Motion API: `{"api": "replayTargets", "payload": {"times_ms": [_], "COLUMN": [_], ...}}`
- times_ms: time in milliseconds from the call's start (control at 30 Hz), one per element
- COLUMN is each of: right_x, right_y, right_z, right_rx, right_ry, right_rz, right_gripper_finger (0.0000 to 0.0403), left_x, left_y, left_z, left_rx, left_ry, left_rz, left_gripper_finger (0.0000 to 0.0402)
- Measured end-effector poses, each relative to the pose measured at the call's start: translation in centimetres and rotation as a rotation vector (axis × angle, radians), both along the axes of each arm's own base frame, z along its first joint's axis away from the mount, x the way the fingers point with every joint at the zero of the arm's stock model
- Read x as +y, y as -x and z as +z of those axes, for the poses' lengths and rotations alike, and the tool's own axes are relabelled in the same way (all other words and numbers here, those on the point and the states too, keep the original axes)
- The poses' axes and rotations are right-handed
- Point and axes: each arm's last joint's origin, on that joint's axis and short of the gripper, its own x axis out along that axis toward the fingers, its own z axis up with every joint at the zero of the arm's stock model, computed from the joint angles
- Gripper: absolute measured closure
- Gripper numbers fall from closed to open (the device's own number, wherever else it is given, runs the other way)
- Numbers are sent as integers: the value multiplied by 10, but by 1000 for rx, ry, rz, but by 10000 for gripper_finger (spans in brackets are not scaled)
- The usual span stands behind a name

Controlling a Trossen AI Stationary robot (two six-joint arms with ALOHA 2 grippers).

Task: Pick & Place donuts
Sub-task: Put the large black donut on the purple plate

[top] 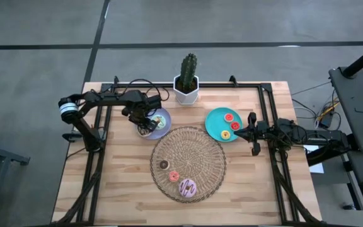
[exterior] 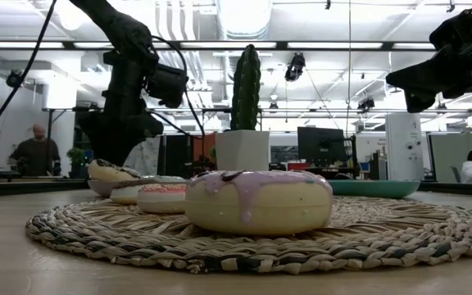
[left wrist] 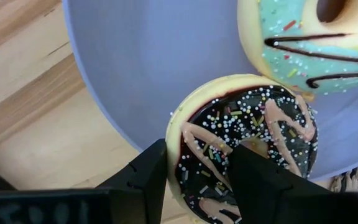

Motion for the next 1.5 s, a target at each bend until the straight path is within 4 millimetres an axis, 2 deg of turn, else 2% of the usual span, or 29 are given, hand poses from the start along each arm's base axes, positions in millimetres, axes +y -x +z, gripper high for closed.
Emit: {"api": "replayTargets", "payload": {"times_ms": [633, 1067, 1300, 1500], "right_x": [0, 0, 0, 0], "right_y": [0, 0, 0, 0], "right_z": [0, 0, 0, 0], "right_rx": [0, 0, 0, -1], "right_ry": [0, 0, 0, 0], "right_rz": [0, 0, 0, -1], "right_gripper_finger": [394, 394, 394, 394], "left_x": [2, 3, 9, 21], "left_y": [-1, 4, 9, 15], "left_z": [11, 16, 21, 26], "left_rx": [-13, 43, 47, 60], "left_ry": [28, 22, -26, -98], "left_rz": [-26, -30, -11, 15], "left_gripper_finger": [266, 266, 266, 266]}}
